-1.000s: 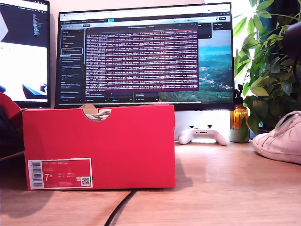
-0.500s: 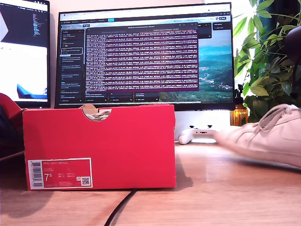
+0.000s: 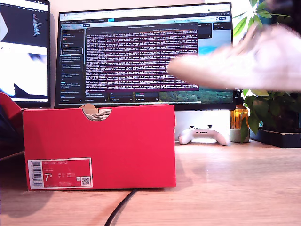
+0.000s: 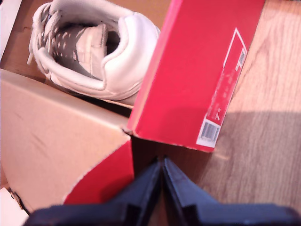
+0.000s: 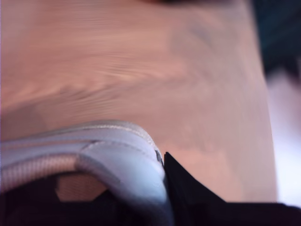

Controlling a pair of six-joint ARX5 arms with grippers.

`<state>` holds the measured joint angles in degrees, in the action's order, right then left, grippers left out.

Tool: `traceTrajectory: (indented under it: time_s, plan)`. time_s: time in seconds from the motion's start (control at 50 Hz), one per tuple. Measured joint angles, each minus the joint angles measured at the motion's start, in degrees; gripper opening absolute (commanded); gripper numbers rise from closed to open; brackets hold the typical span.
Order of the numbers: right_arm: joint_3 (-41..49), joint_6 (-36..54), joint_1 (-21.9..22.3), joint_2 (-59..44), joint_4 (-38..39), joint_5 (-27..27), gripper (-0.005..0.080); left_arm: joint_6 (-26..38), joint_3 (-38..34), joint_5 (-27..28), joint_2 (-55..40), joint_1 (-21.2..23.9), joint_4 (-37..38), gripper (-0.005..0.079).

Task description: Pack the white shoes by picking the first shoe and placing it inside the red shoebox, left side, then picking and rotating the second shoe and placing it in the shoebox

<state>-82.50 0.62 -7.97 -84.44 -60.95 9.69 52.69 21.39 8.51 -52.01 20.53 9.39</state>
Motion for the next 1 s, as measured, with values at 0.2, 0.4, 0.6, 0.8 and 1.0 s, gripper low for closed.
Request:
traceTrajectory:
  time_s: [0.2, 0.4, 0.6, 0.8, 1.0]
  plan:
    - [-5.0, 16.4, -0.9, 0.0, 5.9, -13.6, -0.0013, 0.0, 0.0, 0.0, 0.0, 0.0, 0.0, -0.0018]
    - [-5.8, 24.3, -6.8, 0.0, 14.3, -20.8, -0.0013, 0.0, 0.0, 0.0, 0.0, 0.0, 0.0, -0.0018]
    - [-5.8, 30.0, -13.6, -0.3, 24.3, -21.4, -0.0013, 0.0, 0.0, 0.0, 0.0, 0.0, 0.0, -0.0018]
    - [-5.8, 30.8, -16.7, -2.8, 34.3, -21.7, -0.0013, 0.0, 0.0, 0.0, 0.0, 0.0, 0.0, -0.0018]
    - [-6.0, 31.7, -18.0, -9.5, 39.8, -21.7, -0.0013, 0.0, 0.0, 0.0, 0.0, 0.0, 0.0, -0.0018]
